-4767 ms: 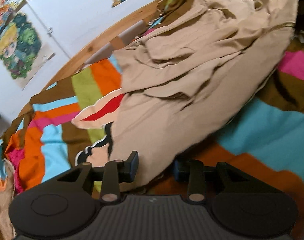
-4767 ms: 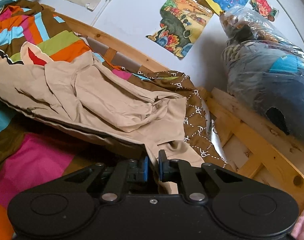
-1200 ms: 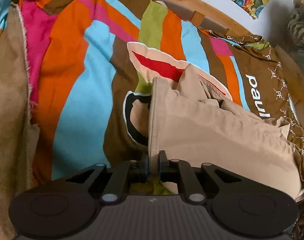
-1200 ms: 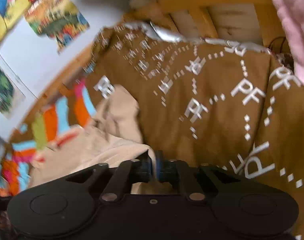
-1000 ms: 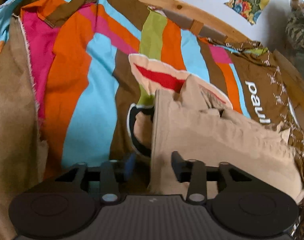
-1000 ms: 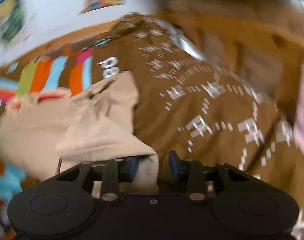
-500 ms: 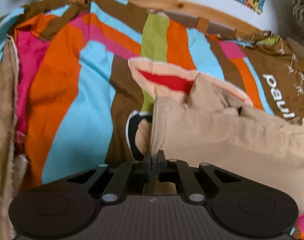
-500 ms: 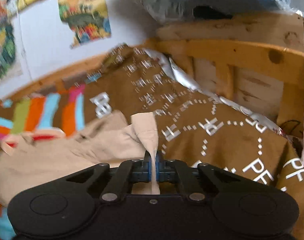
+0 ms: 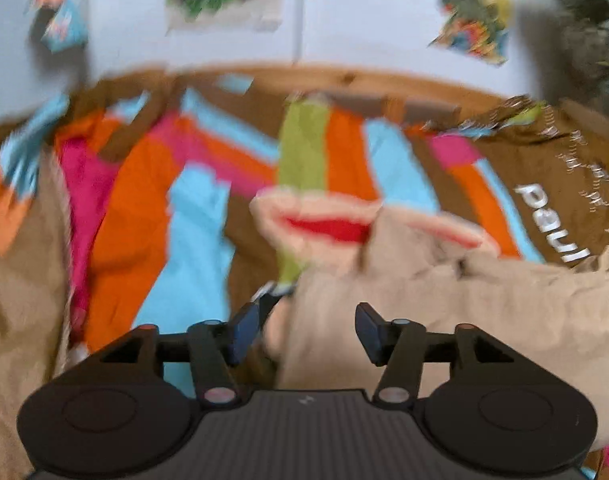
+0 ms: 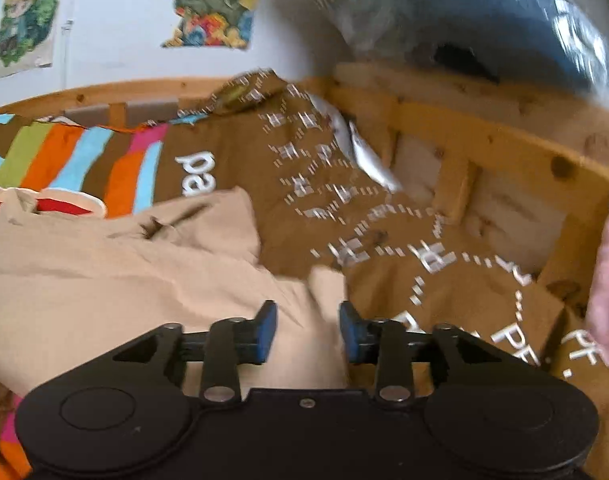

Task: Fold large clothes

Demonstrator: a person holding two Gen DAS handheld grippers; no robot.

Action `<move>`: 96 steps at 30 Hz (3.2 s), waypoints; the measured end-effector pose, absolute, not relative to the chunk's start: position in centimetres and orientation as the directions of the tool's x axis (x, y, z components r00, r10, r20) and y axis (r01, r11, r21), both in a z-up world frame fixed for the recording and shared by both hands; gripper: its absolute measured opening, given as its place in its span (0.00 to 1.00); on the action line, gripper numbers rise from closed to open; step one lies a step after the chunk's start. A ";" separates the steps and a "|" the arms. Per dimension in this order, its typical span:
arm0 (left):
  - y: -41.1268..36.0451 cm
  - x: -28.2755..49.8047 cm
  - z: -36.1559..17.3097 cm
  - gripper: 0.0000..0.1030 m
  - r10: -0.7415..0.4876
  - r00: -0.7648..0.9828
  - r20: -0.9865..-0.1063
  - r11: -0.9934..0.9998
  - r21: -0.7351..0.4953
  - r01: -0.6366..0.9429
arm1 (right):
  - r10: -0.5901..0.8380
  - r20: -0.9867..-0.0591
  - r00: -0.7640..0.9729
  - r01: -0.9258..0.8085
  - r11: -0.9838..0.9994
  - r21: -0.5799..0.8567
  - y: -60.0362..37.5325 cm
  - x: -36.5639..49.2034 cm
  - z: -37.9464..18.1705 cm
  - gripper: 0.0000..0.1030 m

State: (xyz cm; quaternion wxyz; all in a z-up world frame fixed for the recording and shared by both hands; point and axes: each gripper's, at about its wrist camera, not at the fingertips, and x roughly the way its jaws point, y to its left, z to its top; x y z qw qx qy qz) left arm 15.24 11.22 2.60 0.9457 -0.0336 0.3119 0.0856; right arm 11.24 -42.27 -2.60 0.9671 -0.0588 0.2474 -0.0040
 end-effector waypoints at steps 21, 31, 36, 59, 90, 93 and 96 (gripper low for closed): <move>-0.5 23.2 -6.7 0.66 -0.113 0.814 -0.570 0.991 -0.001 0.136 | 0.139 -0.452 0.881 -0.285 0.919 -0.273 -28.9 18.7 -9.2 0.62; 1.8 19.3 -3.2 0.82 -0.066 0.825 -0.561 0.994 -0.108 0.006 | 0.091 -0.442 0.892 -0.200 0.958 -0.206 -31.4 16.2 -6.7 0.63; 2.9 19.2 -5.4 0.81 -0.021 0.789 -0.613 0.995 -0.086 -0.040 | -0.078 -0.521 0.850 0.004 0.990 -0.142 -35.0 14.3 -5.2 0.69; 12.0 8.1 -1.5 0.99 -0.013 0.790 -0.613 0.905 -0.344 -0.251 | 0.029 -0.423 0.906 -0.056 0.997 -0.050 -32.0 11.2 -4.1 0.85; 13.1 11.5 -3.0 0.73 -0.011 0.746 -0.666 0.868 -0.377 -0.324 | 0.235 -0.583 0.778 0.014 0.921 0.390 -32.5 6.3 -3.5 0.98; 13.1 11.6 -3.0 0.73 -0.010 0.744 -0.668 0.868 -0.374 -0.325 | 0.189 -0.605 0.773 0.089 0.913 0.398 -33.6 6.2 -4.0 0.98; 13.2 11.8 -3.2 0.73 -0.008 0.738 -0.674 0.870 -0.369 -0.327 | 0.155 -0.602 0.783 0.108 0.920 0.377 -34.0 6.4 -4.2 0.98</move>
